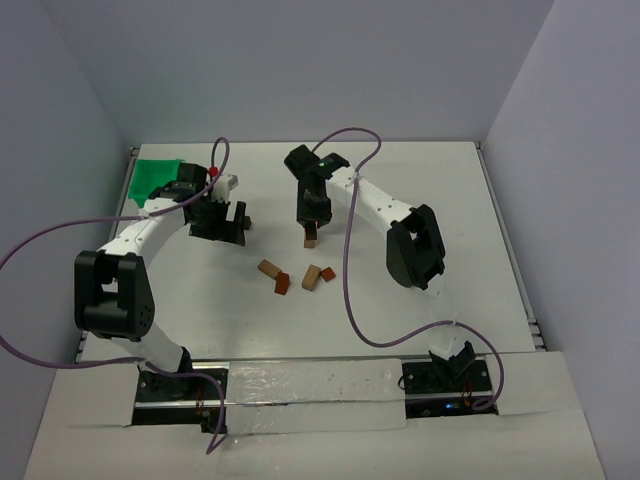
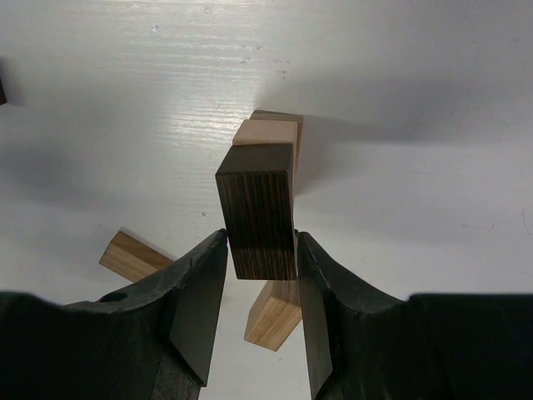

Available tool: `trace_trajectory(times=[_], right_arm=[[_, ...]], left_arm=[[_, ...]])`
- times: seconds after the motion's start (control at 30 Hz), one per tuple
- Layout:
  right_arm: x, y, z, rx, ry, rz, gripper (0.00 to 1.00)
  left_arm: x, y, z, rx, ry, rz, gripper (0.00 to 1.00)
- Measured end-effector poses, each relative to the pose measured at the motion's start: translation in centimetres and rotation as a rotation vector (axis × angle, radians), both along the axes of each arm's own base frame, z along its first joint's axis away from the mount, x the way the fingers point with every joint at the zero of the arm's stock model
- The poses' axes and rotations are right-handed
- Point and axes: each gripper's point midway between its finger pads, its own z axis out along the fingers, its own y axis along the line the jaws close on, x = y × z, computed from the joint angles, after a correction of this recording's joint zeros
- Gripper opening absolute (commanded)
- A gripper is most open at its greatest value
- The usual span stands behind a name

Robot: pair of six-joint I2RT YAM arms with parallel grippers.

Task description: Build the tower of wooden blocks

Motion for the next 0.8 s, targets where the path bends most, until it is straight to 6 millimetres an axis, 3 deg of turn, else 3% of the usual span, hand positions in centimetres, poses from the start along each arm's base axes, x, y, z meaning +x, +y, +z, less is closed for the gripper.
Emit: trace_trajectory(times=[0.17,0.33,0.57,0.8], right_arm=[[-0.04,0.06,0.0,0.003,0.002,0.002,0.48],[-0.11,0.16,0.01,0.008,0.006,0.006,0.57],[-0.21,0.26,0.0,0.013,0.011,0.01,0.58],[-0.58,0.11,-0.68,0.008,0.028,0.008,0.67]], left_arm=[[0.03,0.11,0.0,0.0,0.0,0.003,0.99],[0.03,0.12,0.0,0.0,0.0,0.003,0.99],[0.05,0.18,0.01,-0.001,0.0,0.005,0.99],[0.06,0.18,0.02,-0.004,0.0,0.005,0.99]])
